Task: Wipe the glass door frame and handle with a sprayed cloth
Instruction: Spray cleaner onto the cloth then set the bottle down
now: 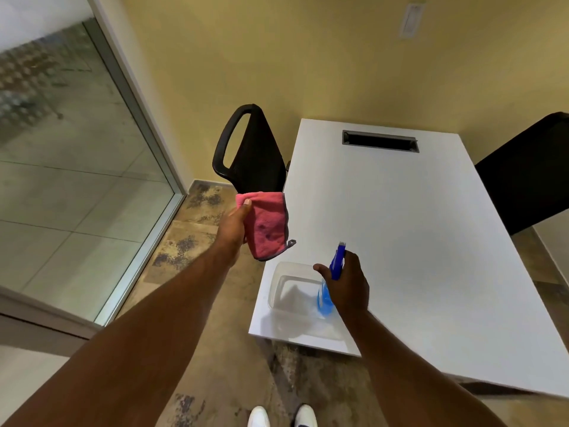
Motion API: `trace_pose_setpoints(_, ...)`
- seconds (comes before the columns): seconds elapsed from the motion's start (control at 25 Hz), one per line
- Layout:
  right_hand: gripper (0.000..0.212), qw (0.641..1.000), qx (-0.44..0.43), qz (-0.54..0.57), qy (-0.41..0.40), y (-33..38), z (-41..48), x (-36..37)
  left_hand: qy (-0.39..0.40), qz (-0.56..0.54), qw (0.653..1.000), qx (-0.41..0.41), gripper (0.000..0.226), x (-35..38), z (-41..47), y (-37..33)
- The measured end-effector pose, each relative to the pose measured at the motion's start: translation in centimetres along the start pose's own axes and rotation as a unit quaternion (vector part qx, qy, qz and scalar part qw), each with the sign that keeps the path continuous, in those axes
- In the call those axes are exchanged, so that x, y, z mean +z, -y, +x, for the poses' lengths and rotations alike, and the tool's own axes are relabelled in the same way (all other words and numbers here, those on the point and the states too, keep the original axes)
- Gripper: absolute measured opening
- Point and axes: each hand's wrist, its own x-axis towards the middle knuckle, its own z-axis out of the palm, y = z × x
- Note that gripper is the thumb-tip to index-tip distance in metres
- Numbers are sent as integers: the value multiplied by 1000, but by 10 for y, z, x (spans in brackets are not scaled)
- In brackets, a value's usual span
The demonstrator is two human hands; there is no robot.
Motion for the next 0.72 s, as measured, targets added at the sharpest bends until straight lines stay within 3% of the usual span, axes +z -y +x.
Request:
trace_pose_setpoints(0.2, 92, 1000, -19, -8, 7, -2, -1, -7, -2, -6, 1000, 3, 14, 2, 2, -3)
trace_pose_setpoints(0.44, 101, 991, -47, -89, -90, 8, 2, -29, 0, -17, 1000, 15, 17, 9, -5, -13)
trace_pose_setpoints(0.56, 84, 988, -91, -50, -118, 33, 13, -38, 5, -16, 999, 35, 18, 11, -12, -24)
trace_pose_setpoints(0.64, 64, 983, -156, 27, -92, 62, 22, -41, 4, -24, 999, 49, 18, 12, -18, -36)
trace_pose_setpoints(0.72, 59, 975, -196, 95, -42, 101, 30, -42, 2, -26, 998, 64, 22, 11, -26, -49)
